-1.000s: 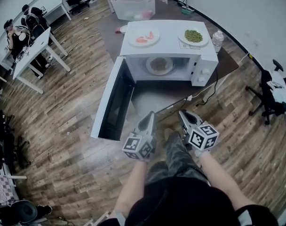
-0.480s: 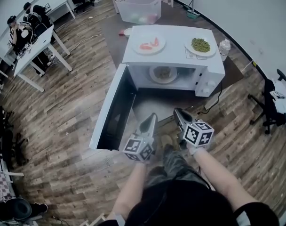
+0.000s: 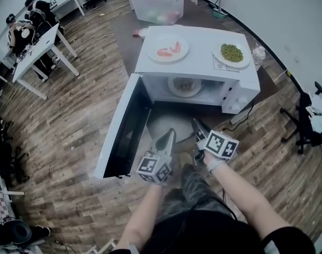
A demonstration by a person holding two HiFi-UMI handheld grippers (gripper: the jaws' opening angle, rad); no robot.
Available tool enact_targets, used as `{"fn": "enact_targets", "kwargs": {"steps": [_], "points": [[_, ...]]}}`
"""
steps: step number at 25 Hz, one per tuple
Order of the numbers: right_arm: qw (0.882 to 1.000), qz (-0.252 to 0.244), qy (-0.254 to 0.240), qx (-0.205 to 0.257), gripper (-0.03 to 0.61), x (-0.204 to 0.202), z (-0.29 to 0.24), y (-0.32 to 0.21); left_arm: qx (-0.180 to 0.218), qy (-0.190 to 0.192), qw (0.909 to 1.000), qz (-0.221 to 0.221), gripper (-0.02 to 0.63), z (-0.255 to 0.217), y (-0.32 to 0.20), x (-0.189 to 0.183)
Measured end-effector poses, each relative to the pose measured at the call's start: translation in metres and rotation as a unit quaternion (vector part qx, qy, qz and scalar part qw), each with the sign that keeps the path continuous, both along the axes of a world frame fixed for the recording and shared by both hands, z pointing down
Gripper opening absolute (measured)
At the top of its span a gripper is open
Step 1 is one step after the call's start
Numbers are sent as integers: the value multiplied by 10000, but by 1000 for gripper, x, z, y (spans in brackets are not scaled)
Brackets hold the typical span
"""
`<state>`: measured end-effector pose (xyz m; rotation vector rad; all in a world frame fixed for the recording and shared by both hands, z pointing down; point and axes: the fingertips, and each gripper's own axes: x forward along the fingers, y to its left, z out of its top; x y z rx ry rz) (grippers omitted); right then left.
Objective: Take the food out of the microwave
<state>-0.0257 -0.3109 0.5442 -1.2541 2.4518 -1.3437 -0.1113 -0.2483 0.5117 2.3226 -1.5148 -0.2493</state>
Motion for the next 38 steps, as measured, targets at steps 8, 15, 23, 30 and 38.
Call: {"fn": "enact_targets", "kwargs": {"steps": [8,15,23,30,38], "points": [[9975,370,-361,-481,77,-19,5,-43,66,-37,10000,35,11,4,-23,0],[9928,526,-566,-916,95,-31,14,-70,46,-76,10000,-8,11,12,-47,-3],[9780,939,-1121,-1490,158,-39,23,-94,64,-230,9997,-1,11,14,-63,-6],[9589,1224,-1607,-1991,170,-47,30,-101,53,-297,9995,-1,11,18,-66,-11],[9202,2028,-1922,-2742,288,-43,43,-107,-35,-156,9998,-124,11,26,-61,-18]]}}
